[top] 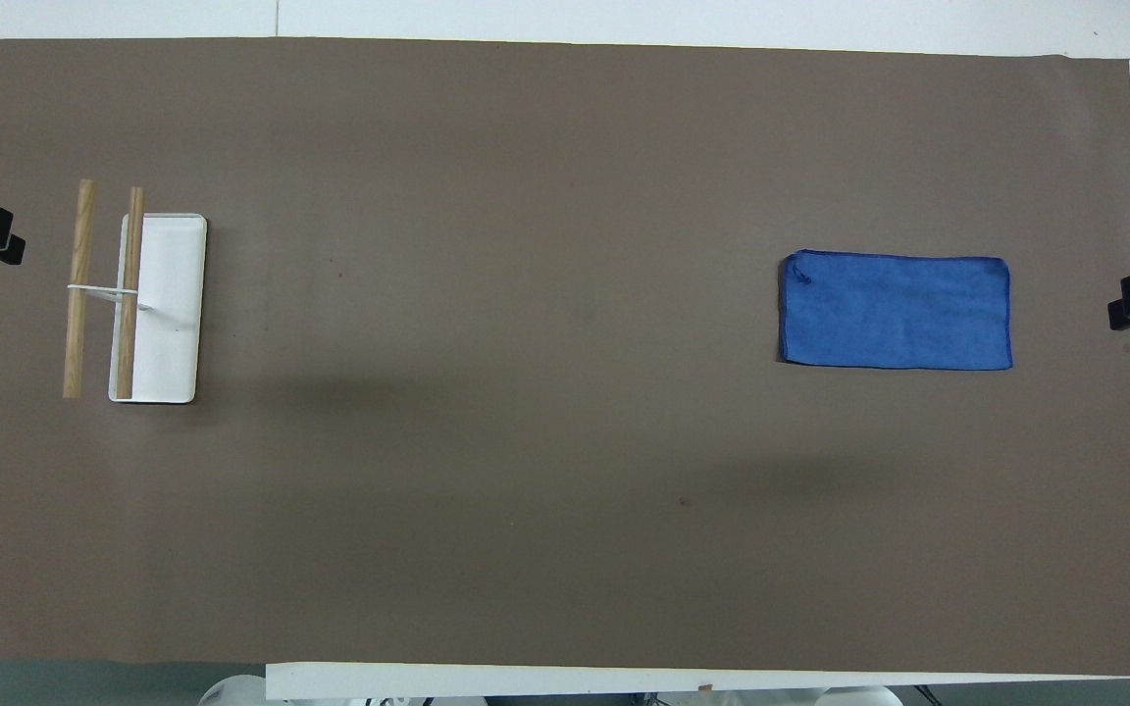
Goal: Right arm passes towel to left arm to hang
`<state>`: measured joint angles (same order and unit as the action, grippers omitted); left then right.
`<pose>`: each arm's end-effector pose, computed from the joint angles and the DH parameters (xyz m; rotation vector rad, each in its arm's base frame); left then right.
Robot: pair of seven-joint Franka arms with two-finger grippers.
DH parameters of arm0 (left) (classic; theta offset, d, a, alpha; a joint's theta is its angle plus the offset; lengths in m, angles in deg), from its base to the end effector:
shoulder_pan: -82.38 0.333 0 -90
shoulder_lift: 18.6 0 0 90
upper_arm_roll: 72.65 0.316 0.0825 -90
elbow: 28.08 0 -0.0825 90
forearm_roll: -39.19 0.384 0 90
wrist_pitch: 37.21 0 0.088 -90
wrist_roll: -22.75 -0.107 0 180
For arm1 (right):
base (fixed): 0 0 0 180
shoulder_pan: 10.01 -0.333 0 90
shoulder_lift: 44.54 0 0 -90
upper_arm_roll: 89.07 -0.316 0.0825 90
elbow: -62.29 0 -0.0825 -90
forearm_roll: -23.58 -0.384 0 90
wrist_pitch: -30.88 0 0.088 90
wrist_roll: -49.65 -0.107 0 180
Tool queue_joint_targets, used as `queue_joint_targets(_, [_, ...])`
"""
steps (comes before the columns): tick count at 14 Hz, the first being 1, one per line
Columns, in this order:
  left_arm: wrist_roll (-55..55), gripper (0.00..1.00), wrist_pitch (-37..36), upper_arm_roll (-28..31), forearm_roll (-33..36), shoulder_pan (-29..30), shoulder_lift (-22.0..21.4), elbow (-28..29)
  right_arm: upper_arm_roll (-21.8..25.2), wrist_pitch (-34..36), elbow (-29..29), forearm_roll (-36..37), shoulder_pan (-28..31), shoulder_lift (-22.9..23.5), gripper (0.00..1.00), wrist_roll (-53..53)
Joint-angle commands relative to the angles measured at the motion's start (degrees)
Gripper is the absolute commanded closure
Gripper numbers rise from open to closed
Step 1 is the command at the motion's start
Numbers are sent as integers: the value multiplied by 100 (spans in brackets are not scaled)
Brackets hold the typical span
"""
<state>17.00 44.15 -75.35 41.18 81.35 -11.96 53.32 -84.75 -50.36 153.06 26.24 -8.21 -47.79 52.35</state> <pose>0.5735 -0.0315 0.6165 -3.0990 0.2519 0.1820 0.5166 -0.0622 0.6362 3.1017 -0.0991 -0.1750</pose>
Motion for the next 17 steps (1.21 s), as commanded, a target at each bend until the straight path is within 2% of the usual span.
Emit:
queue_joint_targets(1, [-93,0,100,42,56,-20,-137,175,7,-5,169,50,40,-150,0,160])
queue_joint_targets(9, [-93,0,91,59,56,15,-128,175,7,-171,318,-19,-3,-202,0,125])
queue_joint_targets(11, [-93,0,91,59,56,15,-128,175,-46,-995,721,-29,-48,-176,0,107])
queue_joint_targets(12, [-93,0,91,59,56,15,-137,175,-46,-1155,888,-81,-39,-89,0,116])
queue_joint_targets(16, [-93,0,91,59,56,15,-137,175,-46,-2884,2547,-196,-39,-53,0,125])
queue_joint_targets(17, [-93,0,91,59,56,15,-128,175,-37,-3175,2795,-196,-30,-36,0,142])
